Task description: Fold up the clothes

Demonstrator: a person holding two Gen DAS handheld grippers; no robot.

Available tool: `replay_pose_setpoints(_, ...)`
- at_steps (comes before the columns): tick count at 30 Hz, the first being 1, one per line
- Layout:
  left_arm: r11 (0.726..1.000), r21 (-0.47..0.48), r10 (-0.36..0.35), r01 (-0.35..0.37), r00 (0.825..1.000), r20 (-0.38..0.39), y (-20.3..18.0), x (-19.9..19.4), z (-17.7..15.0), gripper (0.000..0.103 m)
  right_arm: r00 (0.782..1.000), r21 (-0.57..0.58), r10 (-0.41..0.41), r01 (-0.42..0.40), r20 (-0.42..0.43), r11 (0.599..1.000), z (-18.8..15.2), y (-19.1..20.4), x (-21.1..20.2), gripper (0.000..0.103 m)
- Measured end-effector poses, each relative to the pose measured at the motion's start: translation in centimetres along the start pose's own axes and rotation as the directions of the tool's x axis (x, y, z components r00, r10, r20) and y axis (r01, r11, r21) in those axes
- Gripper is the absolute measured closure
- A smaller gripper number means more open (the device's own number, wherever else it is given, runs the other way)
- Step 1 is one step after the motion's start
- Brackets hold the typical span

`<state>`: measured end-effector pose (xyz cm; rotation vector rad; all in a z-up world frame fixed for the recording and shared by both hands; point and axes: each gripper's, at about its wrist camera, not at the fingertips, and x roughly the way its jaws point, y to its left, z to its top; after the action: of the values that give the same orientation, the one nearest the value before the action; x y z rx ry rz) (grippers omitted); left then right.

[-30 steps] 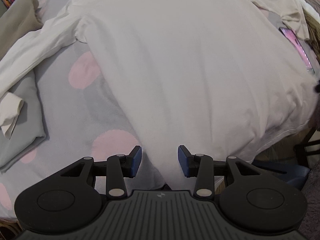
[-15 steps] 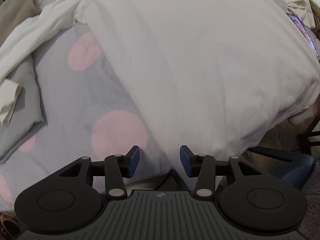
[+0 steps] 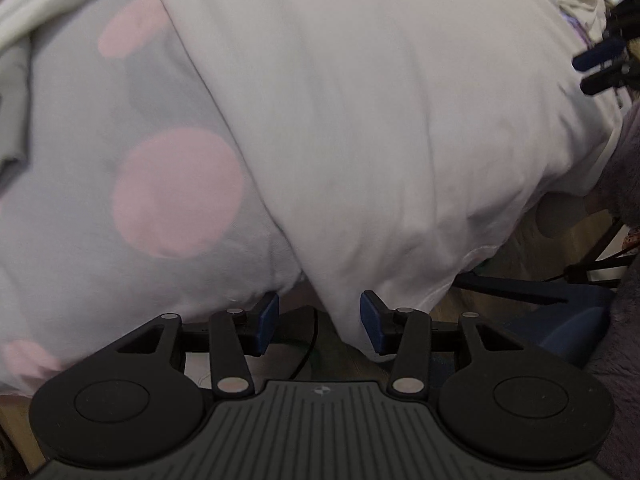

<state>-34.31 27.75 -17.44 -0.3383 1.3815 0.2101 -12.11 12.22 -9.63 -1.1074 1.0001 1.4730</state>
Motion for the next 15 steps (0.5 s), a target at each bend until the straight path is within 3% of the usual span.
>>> replay_pose_setpoints(2,1.000,0.026,-0.018,0.018,1.000,0.003,-0.5,0.7,-0.4,0.076,1.000,-0.040,0.014,-0.014,0.004,0.999,1.2,1.1,0.6,0.078)
replay_pose_setpoints(3,0.999,0.042,-0.035,0.035,0.999,0.003,-0.8,0.6,-0.6,0.090,1.000,-0.059,0.018,-0.018,0.006,0.998,1.6,1.7,0.8,0.078)
replay_pose_setpoints(8,0.989,0.059,-0.140,0.136,0.987,0.074,-1.6,-2.7,-1.4,0.101,0.999,-0.114,0.030,-0.028,0.019,0.993,2.4,3.1,1.3,0.078)
replay_pose_setpoints(10,0.978,0.048,-0.207,0.203,0.970,0.127,-1.5,-4.4,-1.2,0.101,0.999,-0.109,0.027,-0.025,0.024,0.994,2.5,2.9,1.6,0.078)
replay_pose_setpoints(15,0.934,0.076,-0.356,0.348,0.902,0.244,-2.7,-6.8,1.0,0.101,0.999,-0.077,0.025,-0.021,0.047,0.997,3.0,2.2,1.2,0.078)
